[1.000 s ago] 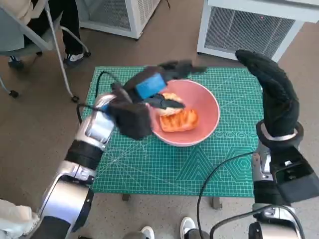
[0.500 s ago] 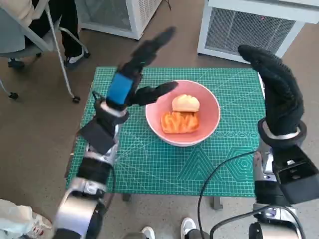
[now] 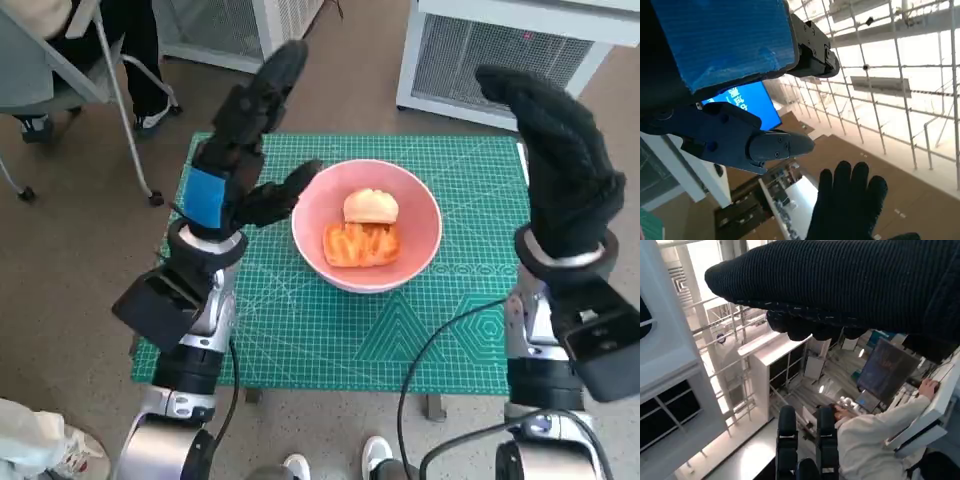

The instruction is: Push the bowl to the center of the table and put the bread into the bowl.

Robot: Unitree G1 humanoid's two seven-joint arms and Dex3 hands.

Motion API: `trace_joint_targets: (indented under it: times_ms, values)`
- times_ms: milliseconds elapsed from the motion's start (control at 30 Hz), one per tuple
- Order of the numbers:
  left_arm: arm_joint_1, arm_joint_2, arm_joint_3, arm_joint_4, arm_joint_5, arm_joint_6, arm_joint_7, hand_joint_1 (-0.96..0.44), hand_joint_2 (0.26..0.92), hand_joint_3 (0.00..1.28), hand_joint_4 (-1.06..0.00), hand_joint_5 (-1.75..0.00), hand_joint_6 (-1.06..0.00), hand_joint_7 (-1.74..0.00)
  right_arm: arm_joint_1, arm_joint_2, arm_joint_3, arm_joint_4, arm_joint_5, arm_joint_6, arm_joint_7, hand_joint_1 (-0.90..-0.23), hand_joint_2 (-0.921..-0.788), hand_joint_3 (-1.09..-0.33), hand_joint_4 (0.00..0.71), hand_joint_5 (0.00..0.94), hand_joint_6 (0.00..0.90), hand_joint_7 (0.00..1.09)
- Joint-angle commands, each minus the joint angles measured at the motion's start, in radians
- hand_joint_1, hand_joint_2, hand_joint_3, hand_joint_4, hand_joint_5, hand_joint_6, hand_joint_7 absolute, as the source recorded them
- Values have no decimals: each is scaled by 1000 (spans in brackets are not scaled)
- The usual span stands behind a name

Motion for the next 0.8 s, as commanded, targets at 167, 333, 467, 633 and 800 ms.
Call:
trace_joint_targets:
  times_ms: [167,333,467,633,800]
  values:
    - [20,-13,8,-24,19,-6,25,-449,921,405,-281,0,-324,-151,-25,8,3,11,-9,24,6,-583,-921,-723,262,0,148,413]
    - [23,-4,6,-29,36,-11,28,-455,921,405,-275,0,-319,-159,-34,12,6,10,-35,23,-5,-581,-921,-724,262,0,151,406]
    - [27,0,5,-33,36,-8,24,-464,921,407,-268,0,-312,-167,-44,12,7,20,-40,19,-4,-584,-921,-724,262,0,154,400]
    - [27,3,4,-29,33,-8,19,-469,921,410,-263,0,-305,-176,-53,10,4,33,-29,19,10,-584,-921,-722,262,1,160,395]
    - [30,4,1,-34,20,7,7,-448,921,404,-260,0,-296,-188,-57,11,4,39,-16,25,23,-587,-921,-717,270,4,167,389]
